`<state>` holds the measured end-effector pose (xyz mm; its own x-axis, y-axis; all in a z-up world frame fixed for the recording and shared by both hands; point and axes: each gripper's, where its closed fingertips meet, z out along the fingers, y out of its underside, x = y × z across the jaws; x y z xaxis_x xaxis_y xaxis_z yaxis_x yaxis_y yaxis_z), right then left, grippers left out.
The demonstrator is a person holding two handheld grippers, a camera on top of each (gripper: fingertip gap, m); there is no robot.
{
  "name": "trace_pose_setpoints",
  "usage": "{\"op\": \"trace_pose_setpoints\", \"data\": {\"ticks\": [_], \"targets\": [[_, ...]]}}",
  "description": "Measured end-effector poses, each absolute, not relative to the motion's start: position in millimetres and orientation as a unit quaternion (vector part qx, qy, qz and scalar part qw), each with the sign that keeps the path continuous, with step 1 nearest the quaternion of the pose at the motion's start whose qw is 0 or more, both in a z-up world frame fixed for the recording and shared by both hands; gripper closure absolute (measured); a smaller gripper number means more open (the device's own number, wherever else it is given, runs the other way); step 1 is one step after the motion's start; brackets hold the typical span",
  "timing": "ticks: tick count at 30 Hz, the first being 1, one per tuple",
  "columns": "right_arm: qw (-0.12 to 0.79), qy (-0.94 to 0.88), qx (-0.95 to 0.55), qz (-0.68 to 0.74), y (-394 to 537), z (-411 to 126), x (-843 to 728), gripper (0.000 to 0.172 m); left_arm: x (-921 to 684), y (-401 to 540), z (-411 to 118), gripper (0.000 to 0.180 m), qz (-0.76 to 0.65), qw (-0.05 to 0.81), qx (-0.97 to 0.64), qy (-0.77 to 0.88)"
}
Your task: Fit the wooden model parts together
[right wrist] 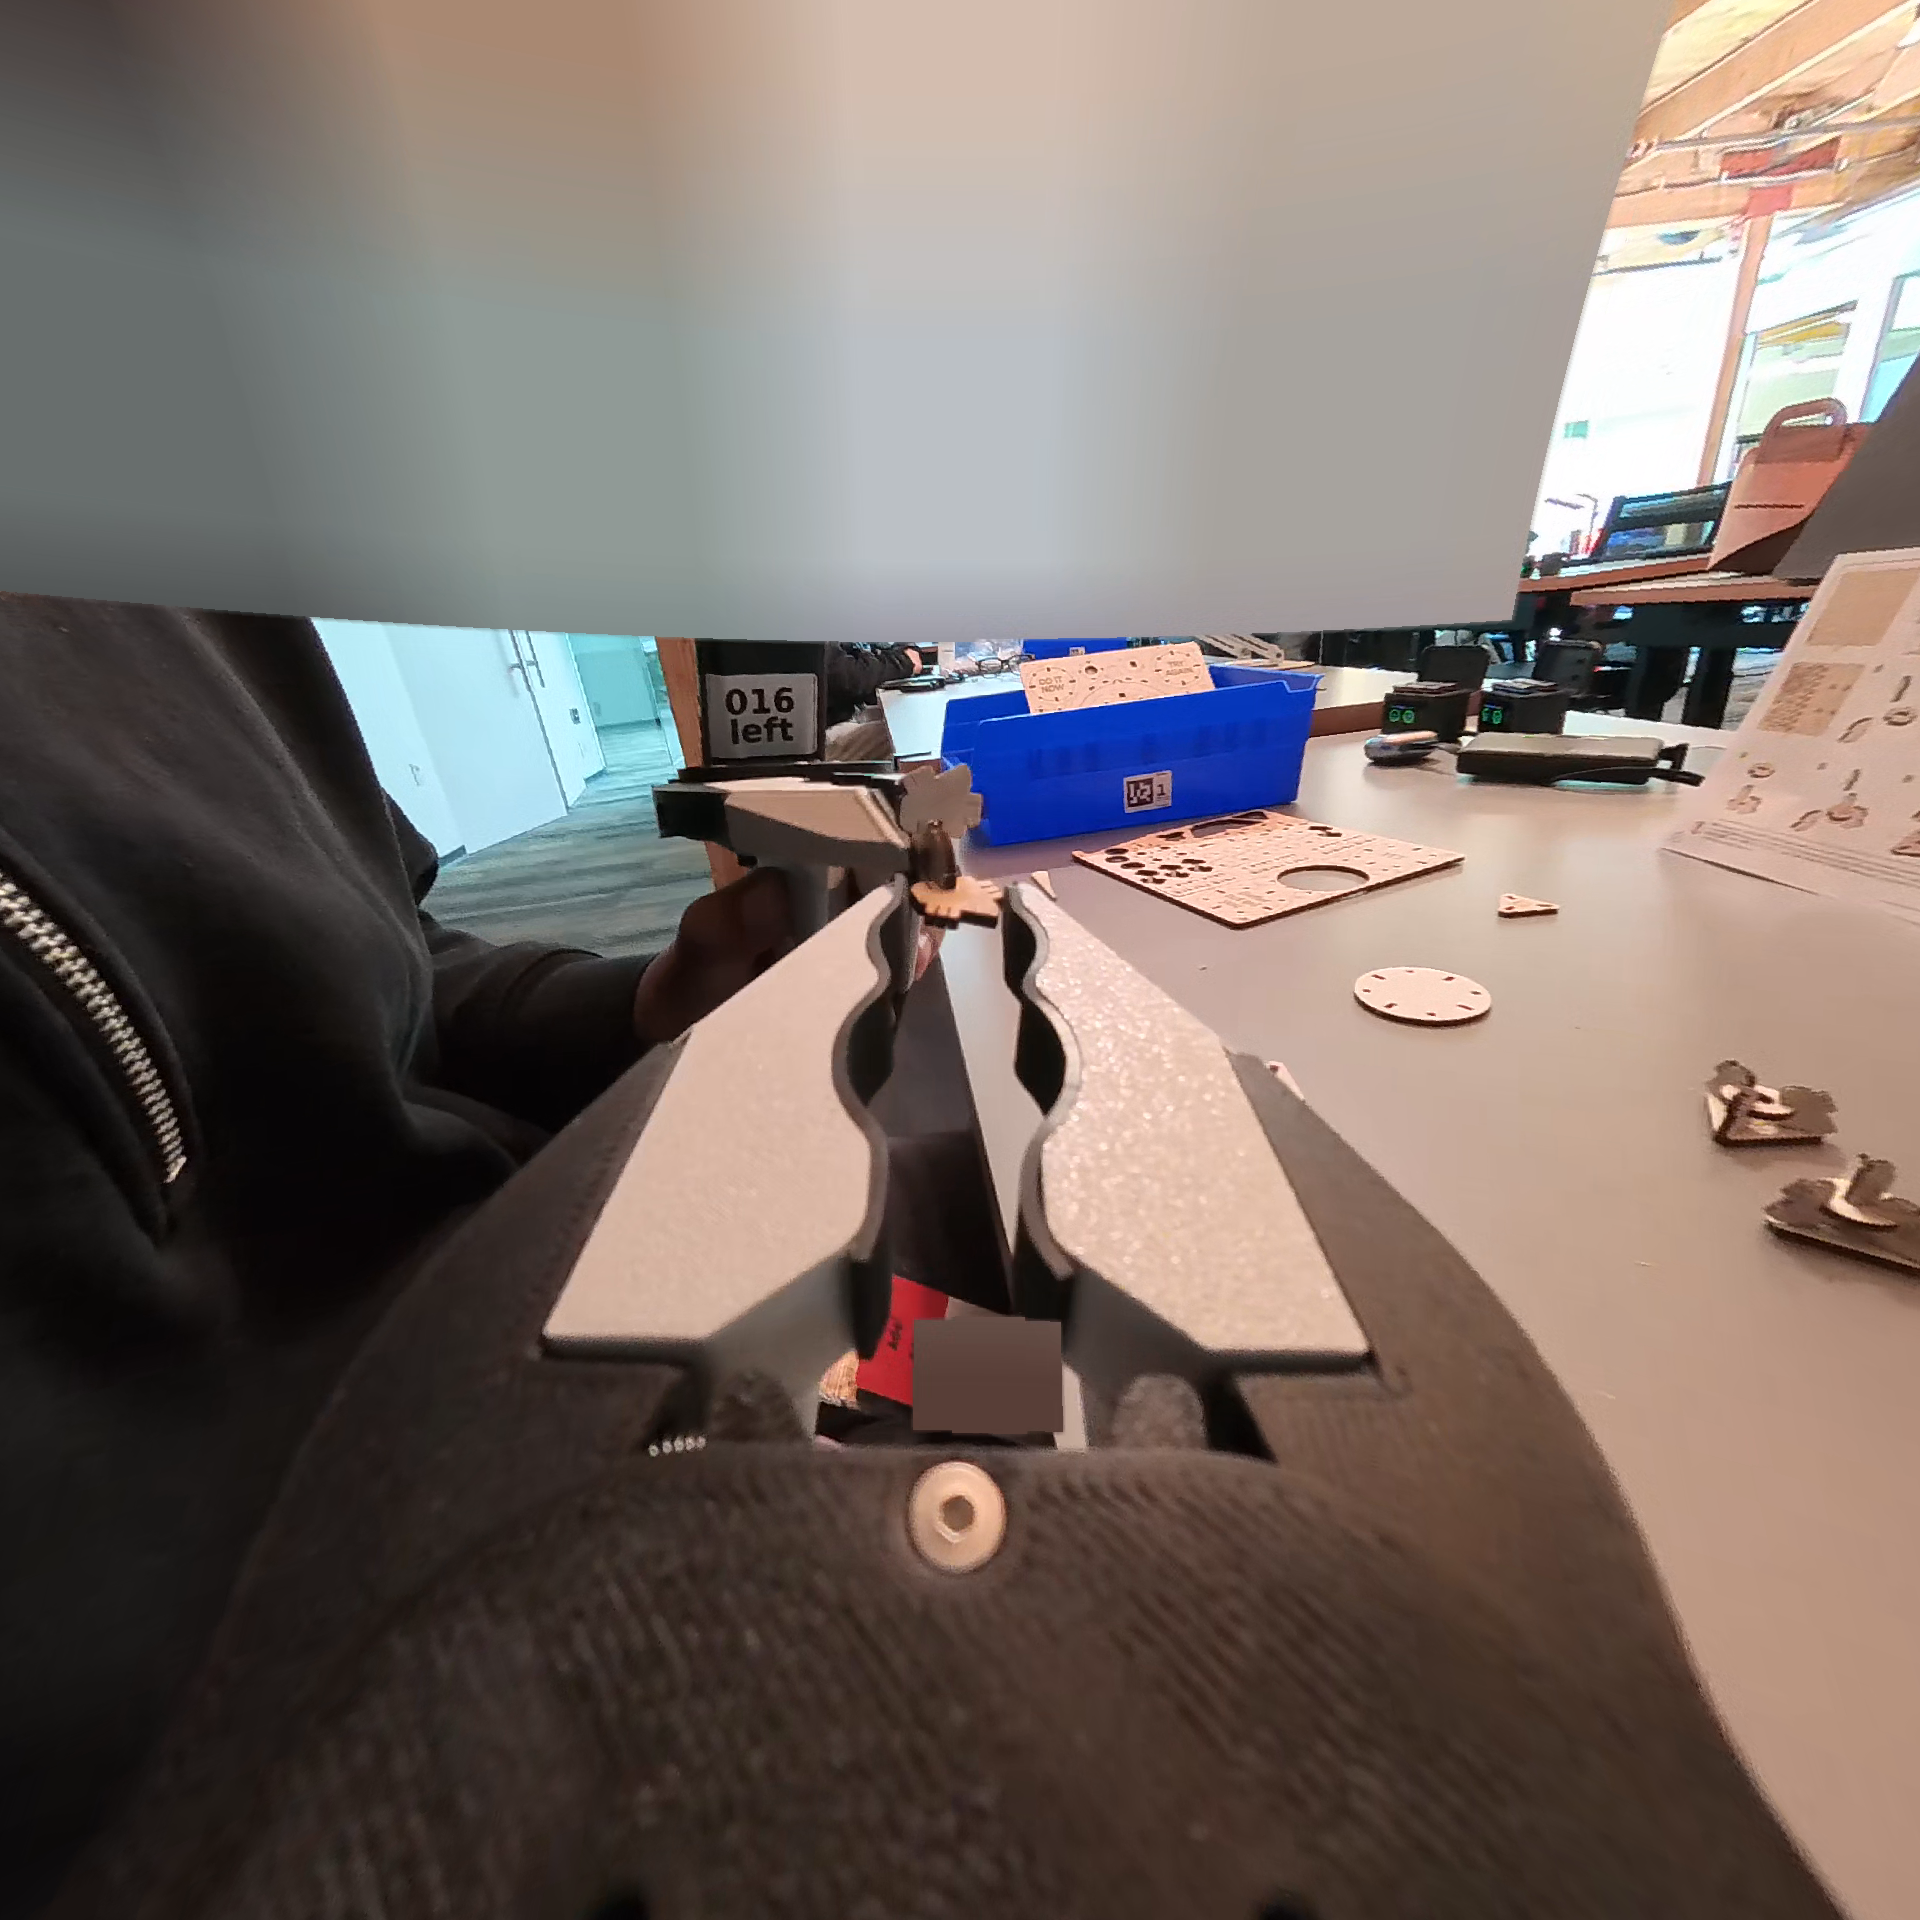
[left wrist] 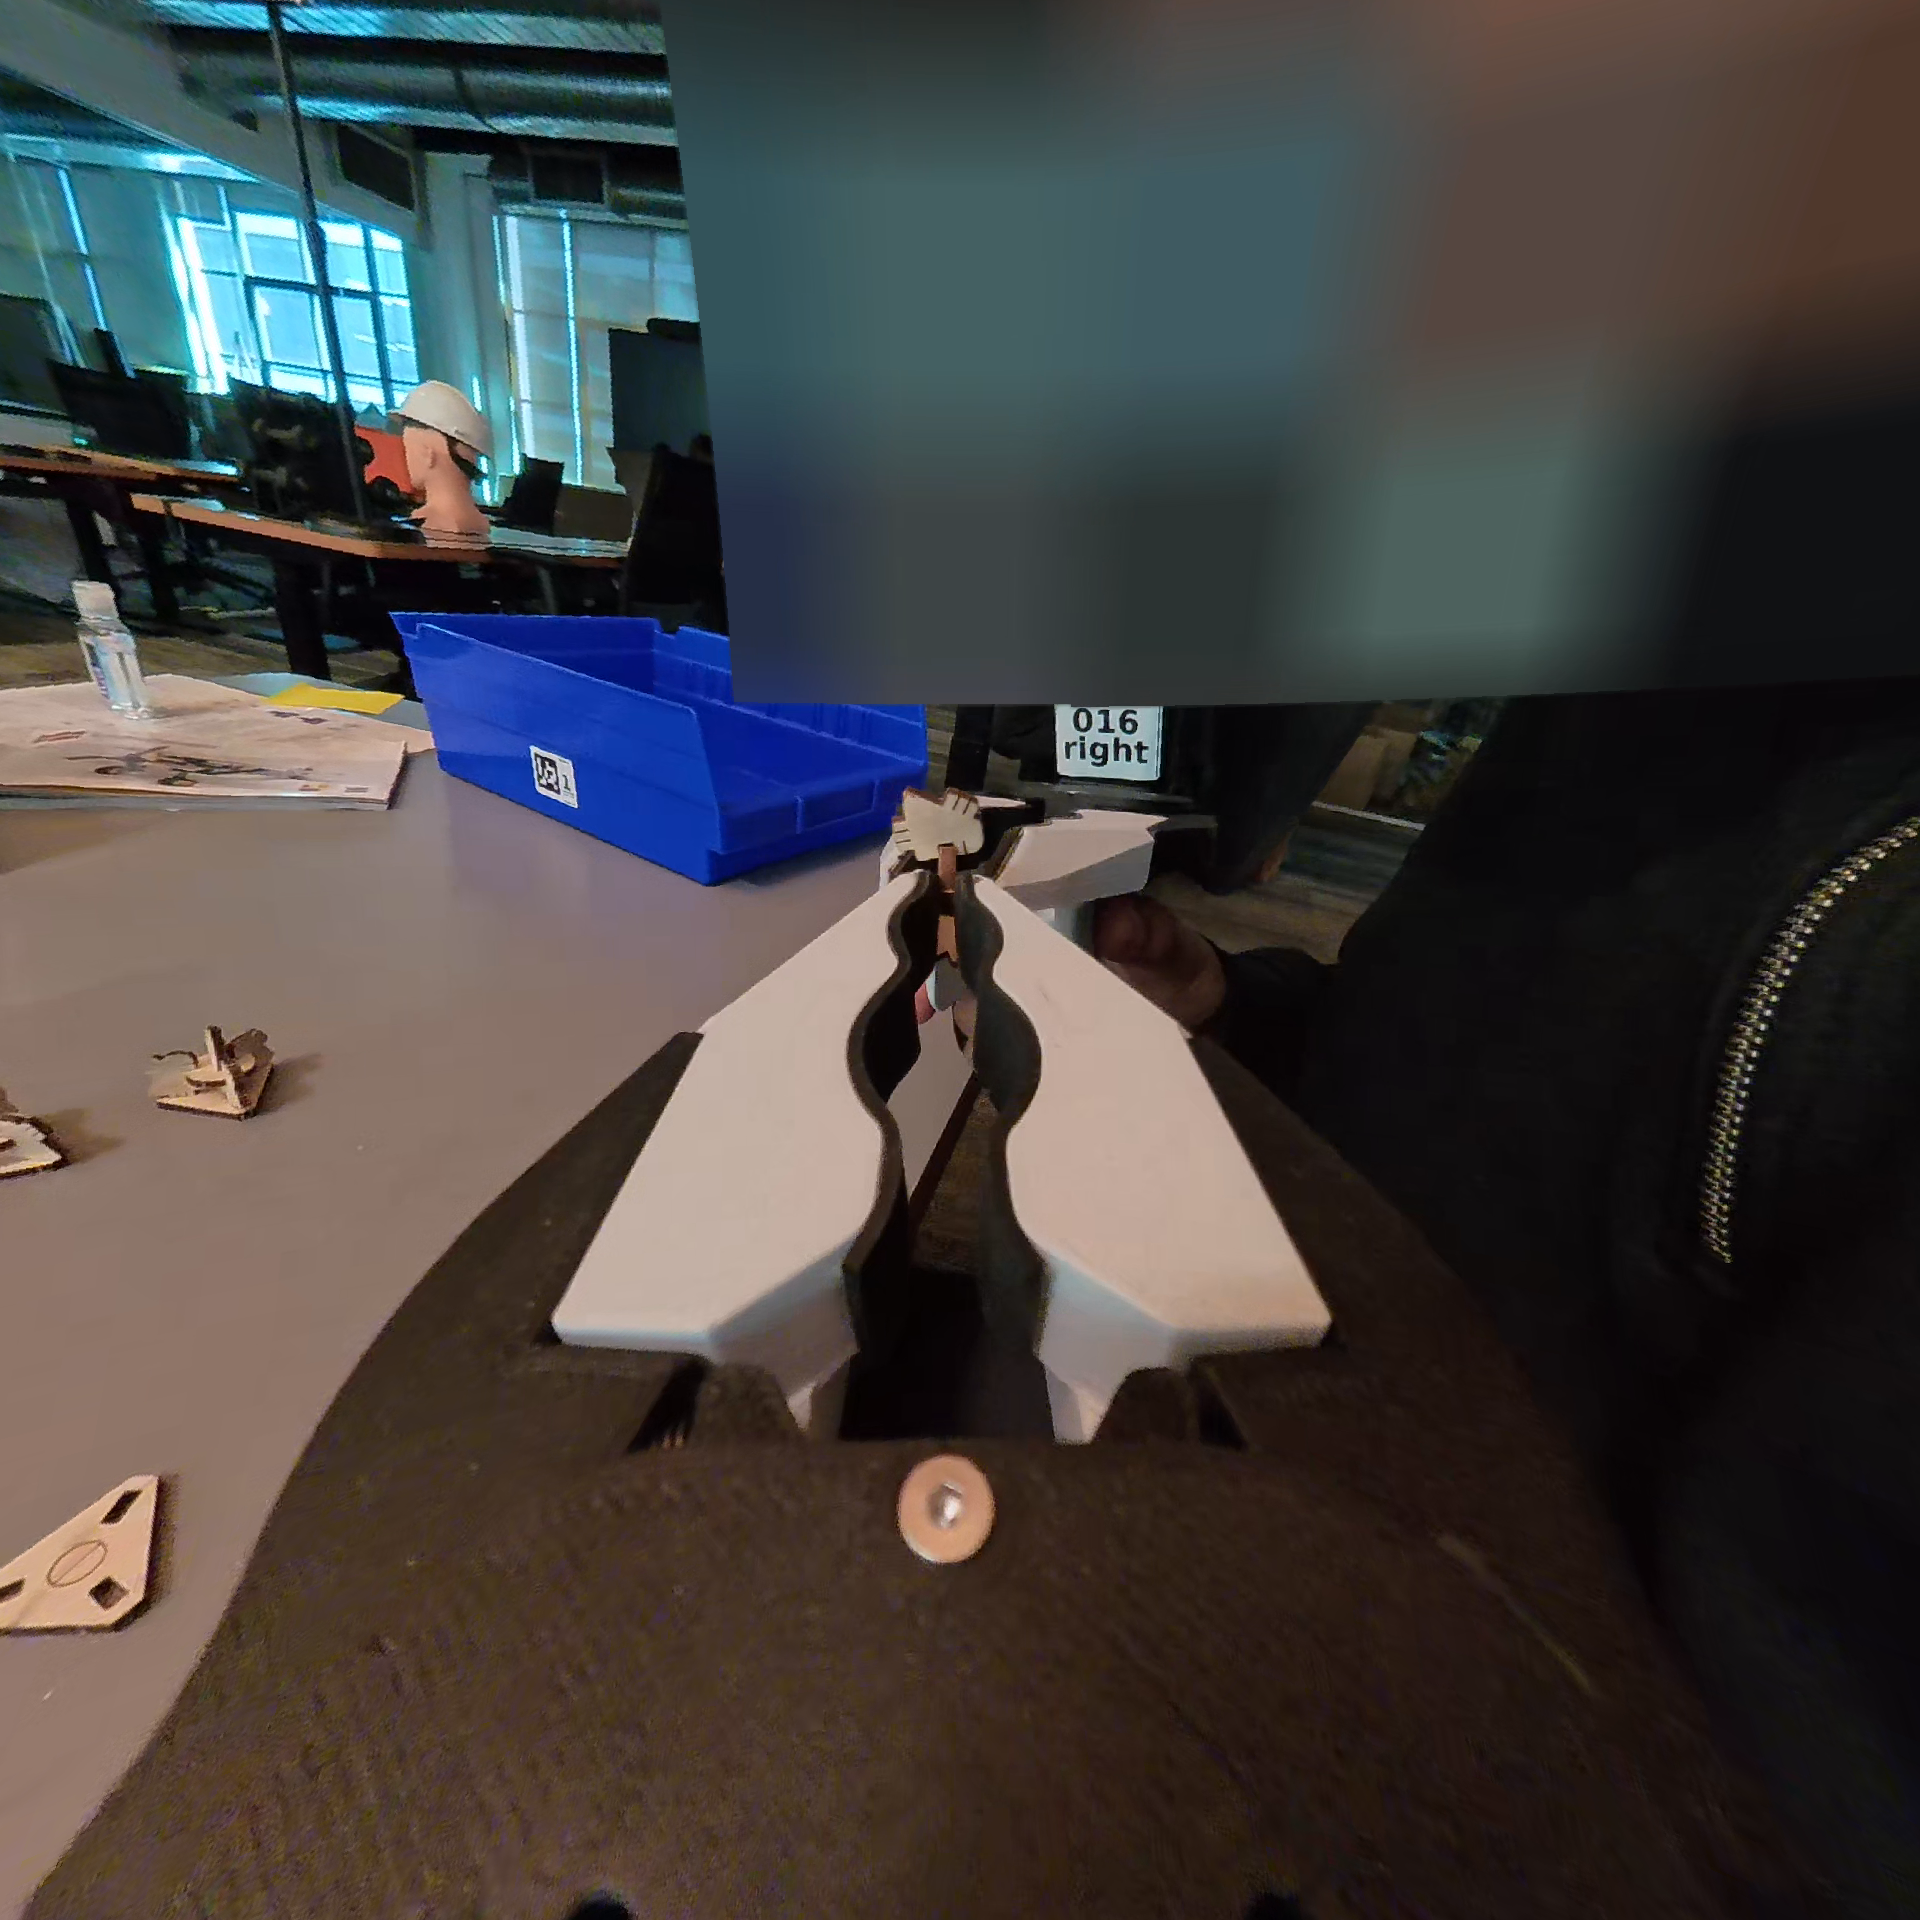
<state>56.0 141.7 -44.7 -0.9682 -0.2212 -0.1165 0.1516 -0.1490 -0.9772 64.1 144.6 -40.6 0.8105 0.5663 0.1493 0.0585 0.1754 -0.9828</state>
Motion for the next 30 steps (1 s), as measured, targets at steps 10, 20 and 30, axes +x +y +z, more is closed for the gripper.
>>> {"op": "trace_pose_setpoints", "data": {"ticks": [10, 20, 30], "targets": [[0.138, 0.647, -0.029, -0.749, 141.9, -45.6, 57.4, 0.157, 65.3, 145.2, -42.3, 0.178, 0.138, 0.733, -0.613, -0.262], [0.141, 0.653, -0.038, -0.743, 141.9, -48.0, 61.2, 0.157, 66.5, 146.4, -43.5, 0.178, 0.092, 0.745, -0.603, -0.27], [0.144, 0.65, -0.039, -0.745, 140.4, -46.5, 64.5, 0.157, 66.2, 146.3, -42.4, 0.178, 0.086, 0.747, -0.602, -0.268]]}}
